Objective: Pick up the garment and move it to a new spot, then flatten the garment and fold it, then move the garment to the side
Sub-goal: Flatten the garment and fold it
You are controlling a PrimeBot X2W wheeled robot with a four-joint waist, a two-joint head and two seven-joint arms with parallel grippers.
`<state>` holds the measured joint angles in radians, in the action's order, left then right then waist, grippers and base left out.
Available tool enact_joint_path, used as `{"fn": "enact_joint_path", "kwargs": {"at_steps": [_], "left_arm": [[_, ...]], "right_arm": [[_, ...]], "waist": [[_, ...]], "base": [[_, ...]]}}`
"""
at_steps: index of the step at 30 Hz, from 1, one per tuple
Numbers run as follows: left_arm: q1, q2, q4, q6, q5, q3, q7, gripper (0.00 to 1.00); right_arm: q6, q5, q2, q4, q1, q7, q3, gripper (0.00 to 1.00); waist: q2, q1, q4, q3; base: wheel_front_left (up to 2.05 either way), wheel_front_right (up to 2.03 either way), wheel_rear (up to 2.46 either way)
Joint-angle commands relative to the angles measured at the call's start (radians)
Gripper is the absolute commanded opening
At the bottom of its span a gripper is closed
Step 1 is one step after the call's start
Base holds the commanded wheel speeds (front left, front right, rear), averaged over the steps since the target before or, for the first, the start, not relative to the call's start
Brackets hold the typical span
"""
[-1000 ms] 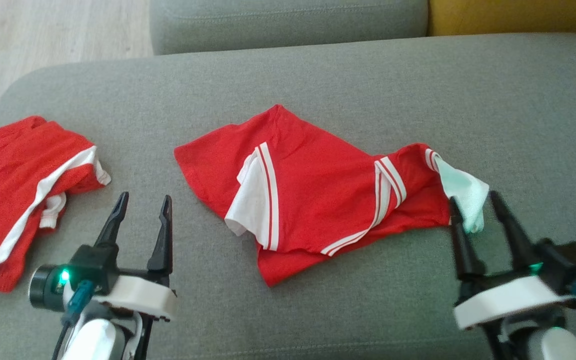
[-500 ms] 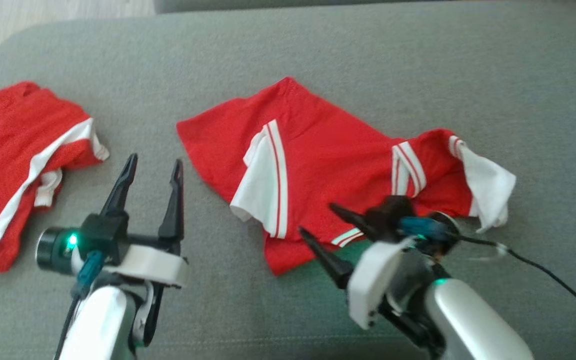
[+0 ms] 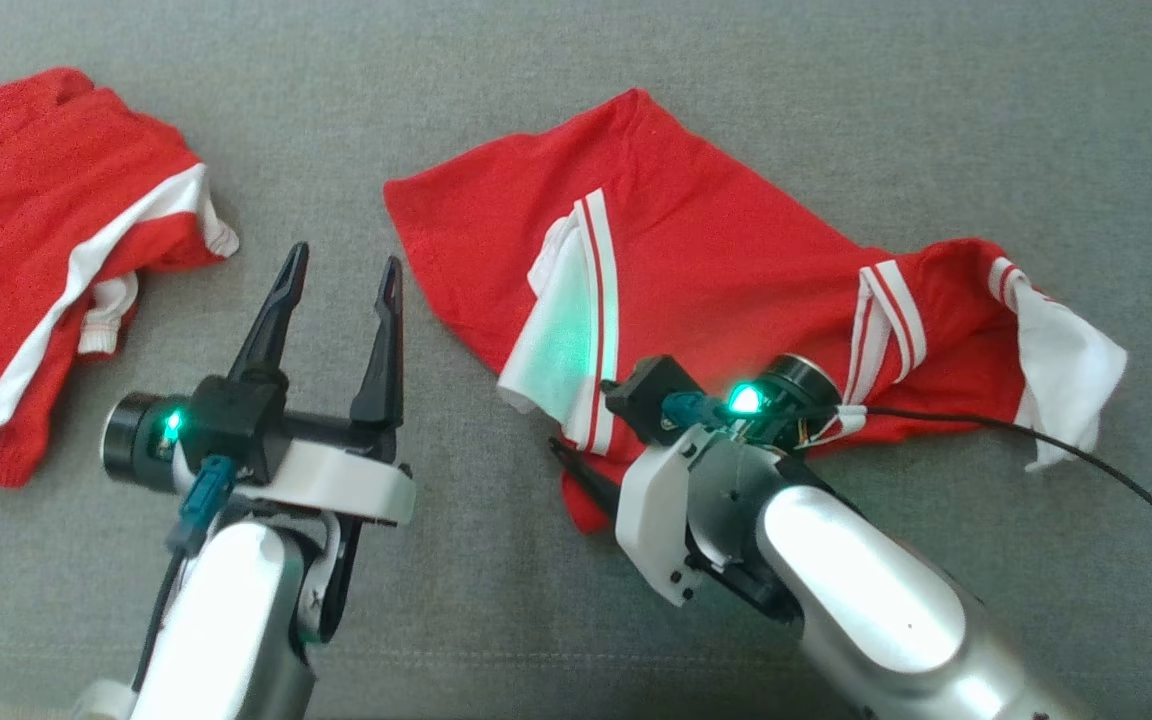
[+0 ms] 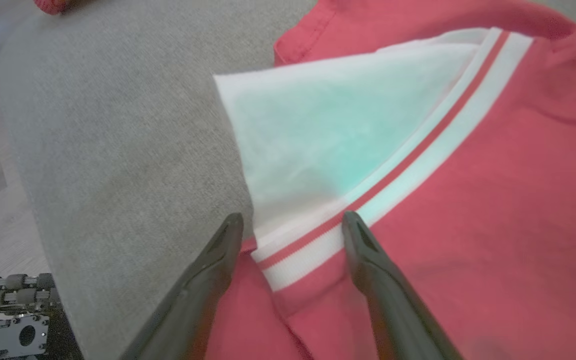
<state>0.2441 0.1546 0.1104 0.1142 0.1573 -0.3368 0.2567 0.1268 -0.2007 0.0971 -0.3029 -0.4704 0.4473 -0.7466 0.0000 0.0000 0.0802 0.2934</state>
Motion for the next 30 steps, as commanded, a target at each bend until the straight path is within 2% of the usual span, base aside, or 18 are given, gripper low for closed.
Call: {"fn": "enact_joint_path", "kwargs": {"at_steps": [1,2,5,11,17,24,30], "left_arm": [[0.048,0.006,-0.034,-0.003,-0.019,0.043,0.005,1.0],[0.051,0.003,-0.033,-0.005,-0.021,0.043,0.005,1.0],[0.054,-0.006,-0.03,-0.01,-0.026,0.046,0.005,1.0],[0.049,-0.013,-0.024,-0.017,-0.033,0.054,0.005,1.0],[0.032,-0.015,-0.02,-0.023,-0.039,0.069,0.005,1.0],[0.034,-0.023,-0.025,-0.031,-0.048,0.075,0.005,1.0],[0.07,-0.038,-0.035,-0.041,-0.061,0.067,0.005,1.0]], "right_arm": [[0.004,0.023,-0.035,-0.006,-0.032,-0.026,-0.019,1.0],[0.004,0.03,-0.038,-0.024,-0.037,-0.038,-0.017,1.0],[0.004,0.034,-0.043,-0.058,-0.046,-0.076,-0.01,0.0],[0.004,0.011,-0.046,-0.046,-0.032,-0.152,0.035,0.0],[0.004,-0.021,-0.042,0.076,-0.001,-0.203,0.156,0.0],[0.004,-0.04,0.044,0.178,0.003,-0.2,0.412,0.0],[0.004,-0.093,0.149,0.093,-0.092,-0.217,0.55,0.0]], "waist": [[0.0,0.0,0.007,0.015],[0.0,0.0,0.009,0.017],[0.0,0.0,0.01,0.021],[0.0,0.0,0.007,0.011],[0.0,0.0,-0.01,-0.015],[0.0,0.0,-0.02,-0.01],[0.0,0.0,0.004,0.049]], "base": [[0.0,0.0,0.0],[0.0,0.0,0.0],[0.0,0.0,0.0],[0.0,0.0,0.0],[0.0,0.0,0.0],[0.0,0.0,0.0],[0.0,0.0,0.0]]}}
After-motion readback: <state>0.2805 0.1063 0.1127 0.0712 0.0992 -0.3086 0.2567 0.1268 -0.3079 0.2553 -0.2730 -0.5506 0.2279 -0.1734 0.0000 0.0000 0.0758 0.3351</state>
